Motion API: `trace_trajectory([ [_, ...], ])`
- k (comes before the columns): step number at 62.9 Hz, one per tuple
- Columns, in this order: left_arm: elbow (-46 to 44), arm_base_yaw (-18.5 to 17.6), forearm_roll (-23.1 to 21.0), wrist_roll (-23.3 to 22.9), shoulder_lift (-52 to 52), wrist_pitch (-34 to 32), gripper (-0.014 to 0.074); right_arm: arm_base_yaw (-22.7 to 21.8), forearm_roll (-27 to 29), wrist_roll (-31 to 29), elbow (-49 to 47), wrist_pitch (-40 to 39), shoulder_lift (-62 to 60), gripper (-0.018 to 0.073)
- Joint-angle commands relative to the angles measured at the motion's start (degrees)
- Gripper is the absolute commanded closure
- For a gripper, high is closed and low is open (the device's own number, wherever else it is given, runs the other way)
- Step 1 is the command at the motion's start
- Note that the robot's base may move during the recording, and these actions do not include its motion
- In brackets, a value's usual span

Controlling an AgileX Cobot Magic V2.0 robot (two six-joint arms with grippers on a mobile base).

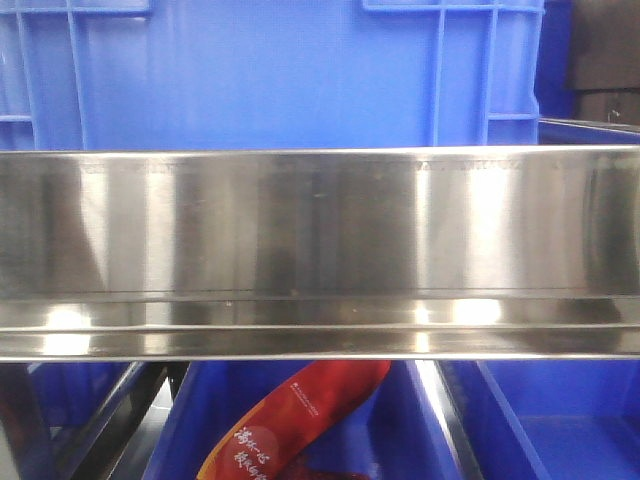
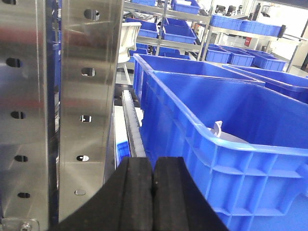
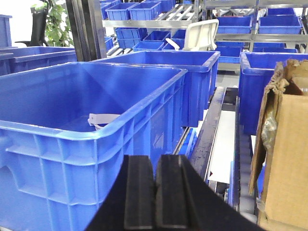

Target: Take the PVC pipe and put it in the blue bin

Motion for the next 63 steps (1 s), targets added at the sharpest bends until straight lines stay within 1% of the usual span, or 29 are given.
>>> trace_trajectory([
  [1, -0.07, 0.29, -0.04, -0.26, -0.33, -0.95, 0.0707, -0.36, 0.10, 0.06, 0.11, -1.38, -0.38, 0.0721],
  [15, -0.07, 0.29, -0.04, -0.26, -0.33, -0.95, 0.0707, -0.36, 0.10, 0.06, 0.11, -1.38, -0.38, 0.0721],
  [18, -0.07, 0.29, -0.04, -0.26, -0.33, -0.95, 0.0707, -0.36, 1.77, 0.06, -0.39, -0.53, -0.39, 0.0721],
  [26, -0.07, 0.29, -0.04, -0.26, -0.33, -0.95, 0.0707, -0.36, 2.04, 0.06, -0.39, -2.26, -0.39, 0.0721],
  [45, -0.07, 0.29, -0.04, -0.26, -0.33, -0.95, 0.0707, -0.36, 2.04, 0.06, -0.39, -2.37, -0.39, 0.0721],
  [53, -0.07, 0.29, -0.04, -0.26, -0.33, -0.95, 0.0707, -0.36, 2.04, 0.06, -0.39, -4.48, -0.39, 0.0721],
  [58, -0.07, 0.29, -0.04, -0.26, -0.33, -0.95, 0.0707, -0.36, 0.04, 0.06, -0.39, -5.23, -1.03, 0.0721],
  [63, -0.07, 0.29, -0.04, -0.26, -0.33, -0.95, 0.0707, -0.51, -3.98, 0.06, 0.40, -6.45, -2.90, 0.0721],
])
